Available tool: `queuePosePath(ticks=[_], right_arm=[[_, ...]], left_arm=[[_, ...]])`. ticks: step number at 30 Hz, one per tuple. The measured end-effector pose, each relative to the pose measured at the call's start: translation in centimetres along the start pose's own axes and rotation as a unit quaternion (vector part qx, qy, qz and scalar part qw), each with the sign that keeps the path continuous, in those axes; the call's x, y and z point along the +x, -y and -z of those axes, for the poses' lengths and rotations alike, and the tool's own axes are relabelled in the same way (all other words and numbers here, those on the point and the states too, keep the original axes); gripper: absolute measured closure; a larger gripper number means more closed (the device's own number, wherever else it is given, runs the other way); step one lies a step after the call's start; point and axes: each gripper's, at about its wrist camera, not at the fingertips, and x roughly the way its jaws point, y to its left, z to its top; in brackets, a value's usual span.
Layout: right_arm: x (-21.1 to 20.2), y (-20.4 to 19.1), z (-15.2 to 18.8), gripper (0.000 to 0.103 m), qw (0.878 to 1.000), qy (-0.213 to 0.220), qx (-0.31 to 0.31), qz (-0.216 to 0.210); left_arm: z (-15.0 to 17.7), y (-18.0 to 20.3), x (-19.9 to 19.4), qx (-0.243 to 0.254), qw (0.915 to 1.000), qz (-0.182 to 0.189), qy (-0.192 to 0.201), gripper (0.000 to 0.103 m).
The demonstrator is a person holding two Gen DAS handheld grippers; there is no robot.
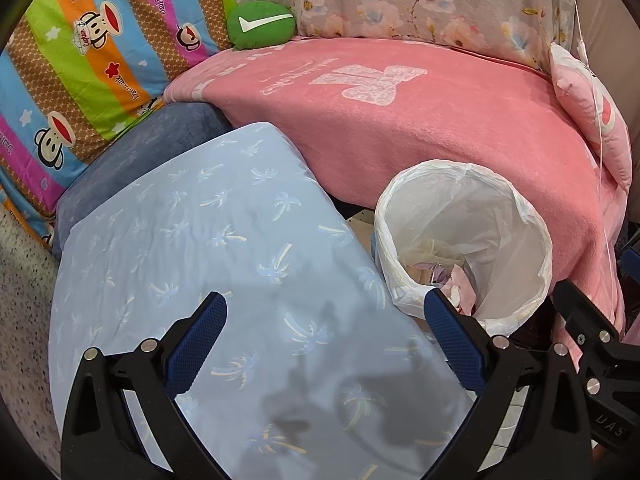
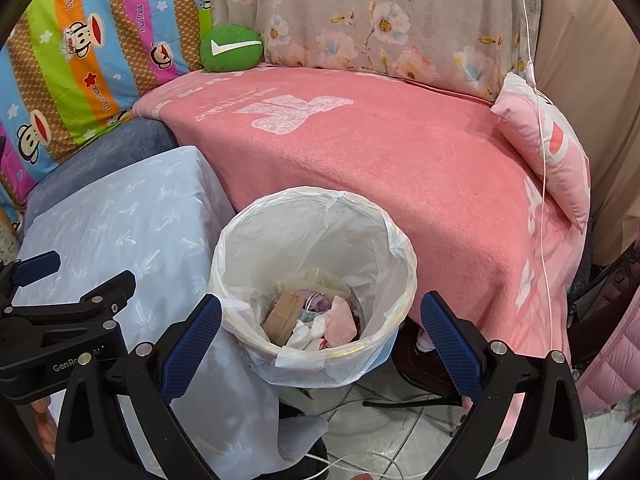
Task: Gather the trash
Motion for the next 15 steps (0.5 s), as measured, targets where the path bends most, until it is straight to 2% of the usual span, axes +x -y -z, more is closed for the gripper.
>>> queuePosePath(ticks=[15], right_arm=[[-0.13, 0.04, -0.17, 0.006, 1.0, 0.003, 0.002, -0.003]], left_arm=[[-0.12, 0.17, -0.12, 0.003, 1.0, 0.0, 0.001, 0.008]])
